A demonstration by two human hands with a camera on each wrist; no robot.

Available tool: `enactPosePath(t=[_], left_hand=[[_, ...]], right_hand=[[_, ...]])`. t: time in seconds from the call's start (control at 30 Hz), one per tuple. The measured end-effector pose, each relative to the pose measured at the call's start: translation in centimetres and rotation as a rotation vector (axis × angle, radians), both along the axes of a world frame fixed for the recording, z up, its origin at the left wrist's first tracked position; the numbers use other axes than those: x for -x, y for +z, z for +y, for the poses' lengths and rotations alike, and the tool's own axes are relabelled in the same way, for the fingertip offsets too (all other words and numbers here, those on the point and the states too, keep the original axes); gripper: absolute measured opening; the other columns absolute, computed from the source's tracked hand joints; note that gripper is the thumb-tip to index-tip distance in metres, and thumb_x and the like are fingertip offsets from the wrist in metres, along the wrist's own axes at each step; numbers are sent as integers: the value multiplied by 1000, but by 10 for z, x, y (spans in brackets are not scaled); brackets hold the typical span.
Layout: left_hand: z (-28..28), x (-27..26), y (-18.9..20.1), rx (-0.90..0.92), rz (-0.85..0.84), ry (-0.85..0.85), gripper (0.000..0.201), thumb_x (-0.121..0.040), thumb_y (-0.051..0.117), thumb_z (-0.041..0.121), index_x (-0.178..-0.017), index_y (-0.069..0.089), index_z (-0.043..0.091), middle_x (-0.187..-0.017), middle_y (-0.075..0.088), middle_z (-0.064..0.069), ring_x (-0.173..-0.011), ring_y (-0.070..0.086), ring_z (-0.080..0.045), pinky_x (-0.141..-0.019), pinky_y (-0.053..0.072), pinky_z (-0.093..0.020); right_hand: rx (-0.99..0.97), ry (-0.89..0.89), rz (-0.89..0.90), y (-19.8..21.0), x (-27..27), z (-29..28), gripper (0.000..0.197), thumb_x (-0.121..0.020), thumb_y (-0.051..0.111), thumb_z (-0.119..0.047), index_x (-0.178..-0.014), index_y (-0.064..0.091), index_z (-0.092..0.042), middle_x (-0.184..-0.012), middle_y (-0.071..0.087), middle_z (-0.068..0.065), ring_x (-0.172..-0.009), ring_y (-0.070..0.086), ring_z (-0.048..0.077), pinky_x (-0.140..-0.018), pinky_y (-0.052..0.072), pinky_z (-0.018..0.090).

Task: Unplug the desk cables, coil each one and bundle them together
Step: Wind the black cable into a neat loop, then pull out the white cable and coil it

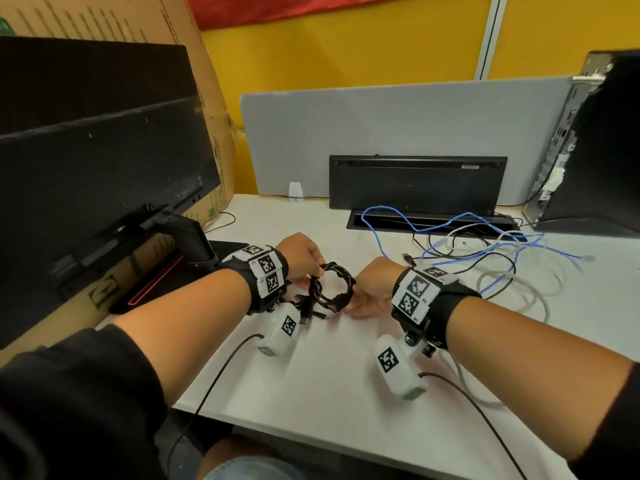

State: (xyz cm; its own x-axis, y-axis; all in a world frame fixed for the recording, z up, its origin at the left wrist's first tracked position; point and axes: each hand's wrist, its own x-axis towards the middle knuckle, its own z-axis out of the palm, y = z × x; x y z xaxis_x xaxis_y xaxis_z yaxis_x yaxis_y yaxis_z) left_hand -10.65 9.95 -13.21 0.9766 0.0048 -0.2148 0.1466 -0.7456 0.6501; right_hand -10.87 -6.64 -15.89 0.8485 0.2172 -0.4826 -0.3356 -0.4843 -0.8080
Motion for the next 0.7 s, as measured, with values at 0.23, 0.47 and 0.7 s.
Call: enactPosePath(t=[0.23, 0.47, 0.7], left_hand=[[-1, -4, -9, -259, 10, -16, 19, -84, 71, 2, -103, 70, 2, -77, 62, -5, -71, 65, -25, -55, 58, -27], [-19, -10, 2, -459, -181, -144, 26, -85, 72, 23, -109, 68, 14, -111, 62, -2, -102, 59, -21, -80, 45, -26], [-91, 17, 24, -301, -344, -626, 17, -86, 70, 25, -103, 70, 19, -93, 64, 5, -80, 55, -6, -66, 39, -9]], right_hand=[[45, -11, -16, 4, -1, -5, 31, -91, 51, 0, -120, 54, 11, -93, 64, 21, -75, 66, 28, -72, 58, 37], [124, 65, -122, 60, 14, -24, 22, -94, 53, -2, -113, 58, 8, -91, 68, 19, -77, 67, 27, -85, 57, 43], [653, 354, -388, 97, 39, -79, 24, -84, 69, -25, -94, 70, -3, -81, 70, 7, -67, 64, 18, -61, 54, 27]])
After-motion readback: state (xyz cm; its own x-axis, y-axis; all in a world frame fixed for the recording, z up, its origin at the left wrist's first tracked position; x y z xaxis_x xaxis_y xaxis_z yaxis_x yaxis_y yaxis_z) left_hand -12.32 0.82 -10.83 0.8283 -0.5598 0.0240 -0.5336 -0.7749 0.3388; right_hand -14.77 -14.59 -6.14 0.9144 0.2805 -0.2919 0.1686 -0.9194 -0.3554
